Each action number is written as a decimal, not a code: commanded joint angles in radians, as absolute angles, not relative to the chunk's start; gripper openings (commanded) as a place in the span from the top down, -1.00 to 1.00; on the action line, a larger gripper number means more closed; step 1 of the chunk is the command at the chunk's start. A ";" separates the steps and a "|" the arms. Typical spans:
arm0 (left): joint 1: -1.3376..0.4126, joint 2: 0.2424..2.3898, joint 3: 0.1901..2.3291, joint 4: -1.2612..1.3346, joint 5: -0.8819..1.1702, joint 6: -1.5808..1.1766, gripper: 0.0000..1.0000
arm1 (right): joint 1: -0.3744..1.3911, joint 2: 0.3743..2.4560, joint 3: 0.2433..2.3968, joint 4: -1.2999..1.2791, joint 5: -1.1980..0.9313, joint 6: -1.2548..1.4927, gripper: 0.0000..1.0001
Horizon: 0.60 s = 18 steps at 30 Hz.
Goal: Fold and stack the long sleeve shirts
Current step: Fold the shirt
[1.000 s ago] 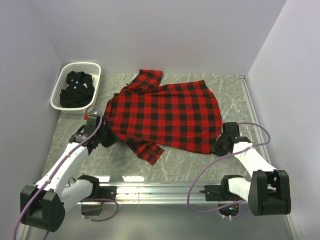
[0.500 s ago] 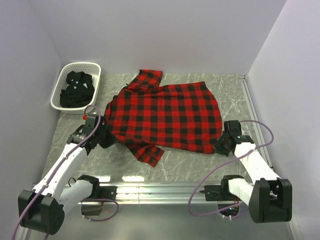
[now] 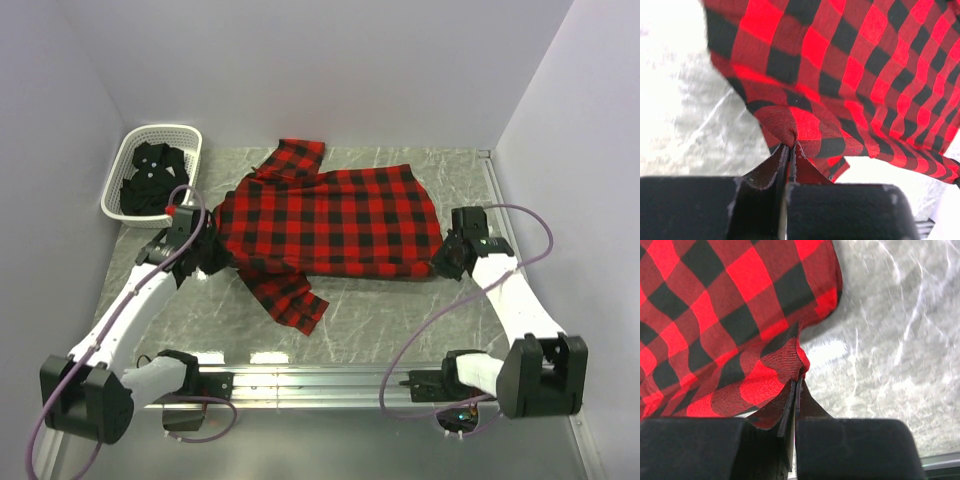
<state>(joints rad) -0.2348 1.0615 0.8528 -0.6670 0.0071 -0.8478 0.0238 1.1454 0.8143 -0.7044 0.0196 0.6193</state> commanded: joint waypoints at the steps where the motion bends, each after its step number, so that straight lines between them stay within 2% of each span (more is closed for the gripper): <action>1: -0.227 1.126 0.922 -0.582 -0.040 -0.792 0.90 | 0.029 1.222 0.897 -0.692 0.060 0.591 1.00; 13: -0.209 1.402 1.040 -0.485 -0.054 -0.726 0.80 | 0.028 1.485 1.038 -0.626 0.066 0.584 0.90; 17: -0.196 1.469 1.060 -0.451 -0.043 -0.726 0.68 | 0.028 1.532 1.061 -0.614 0.066 0.586 0.88; 18: -0.195 1.480 1.063 -0.445 -0.040 -0.727 0.64 | 0.028 1.542 1.063 -0.606 0.069 0.587 0.78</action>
<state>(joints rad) -0.2062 1.4582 1.0180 -0.5030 -0.0280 -0.7448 0.0238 1.5326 1.0122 -0.6437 0.0334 0.5938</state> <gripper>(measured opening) 0.166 0.097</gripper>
